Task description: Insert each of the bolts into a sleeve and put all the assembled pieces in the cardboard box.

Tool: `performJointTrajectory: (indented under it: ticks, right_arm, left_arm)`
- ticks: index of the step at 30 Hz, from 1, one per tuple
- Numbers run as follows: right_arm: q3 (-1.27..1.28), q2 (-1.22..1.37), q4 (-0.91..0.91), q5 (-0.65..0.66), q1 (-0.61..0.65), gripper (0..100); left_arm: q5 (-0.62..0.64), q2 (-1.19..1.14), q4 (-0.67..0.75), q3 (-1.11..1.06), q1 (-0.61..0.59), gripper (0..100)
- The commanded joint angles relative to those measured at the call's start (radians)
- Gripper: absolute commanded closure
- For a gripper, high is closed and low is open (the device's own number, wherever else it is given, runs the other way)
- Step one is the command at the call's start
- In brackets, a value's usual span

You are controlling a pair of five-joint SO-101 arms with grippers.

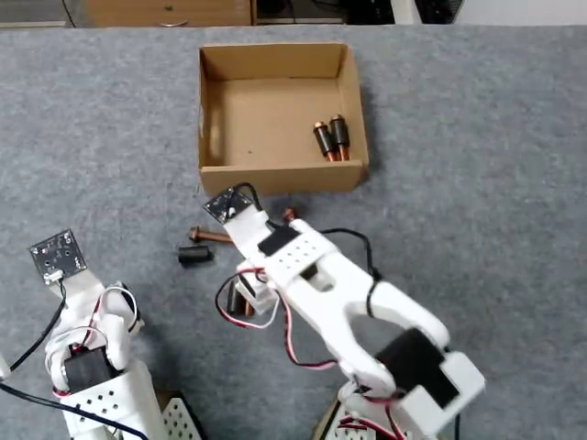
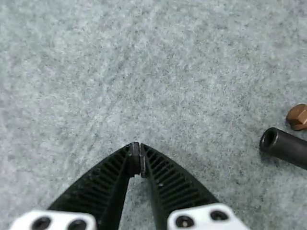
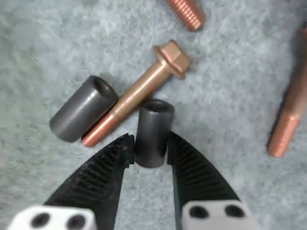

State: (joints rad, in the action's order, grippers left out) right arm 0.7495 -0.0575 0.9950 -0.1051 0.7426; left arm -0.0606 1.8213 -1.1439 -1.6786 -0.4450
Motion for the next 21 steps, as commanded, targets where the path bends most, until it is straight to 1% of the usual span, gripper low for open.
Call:
performJointTrajectory:
  ticks: [1,5,11,13,14,16,18,21]
  right_arm:
    - [-0.082,0.076,-0.015,0.009,0.013,89.0]
    - [-0.157,0.168,-0.012,0.005,0.012,89.1]
    - [-0.199,0.243,-0.009,0.003,0.012,89.5]
    - [-0.199,0.240,-0.011,0.003,0.012,94.2]
    - [-0.199,0.234,-0.011,0.003,0.012,99.4]
    - [-0.196,0.223,-0.009,0.003,0.012,98.3]
    - [-0.193,0.206,-0.008,0.003,0.012,99.8]
    - [-0.203,0.162,0.043,0.003,0.001,99.7]
  left_arm:
    - [0.005,-0.004,0.009,-0.011,0.017,98]
    - [0.005,-0.004,0.009,-0.011,0.015,98]
    - [0.005,-0.004,0.009,-0.011,0.014,98]
    - [0.005,-0.004,0.009,-0.011,0.014,98]
    - [0.005,-0.004,0.009,-0.011,0.014,98]
    - [0.005,-0.004,0.009,-0.011,0.014,98]
    - [0.005,-0.004,0.009,-0.011,0.014,98]
    - [0.005,-0.004,0.009,-0.011,0.014,98]
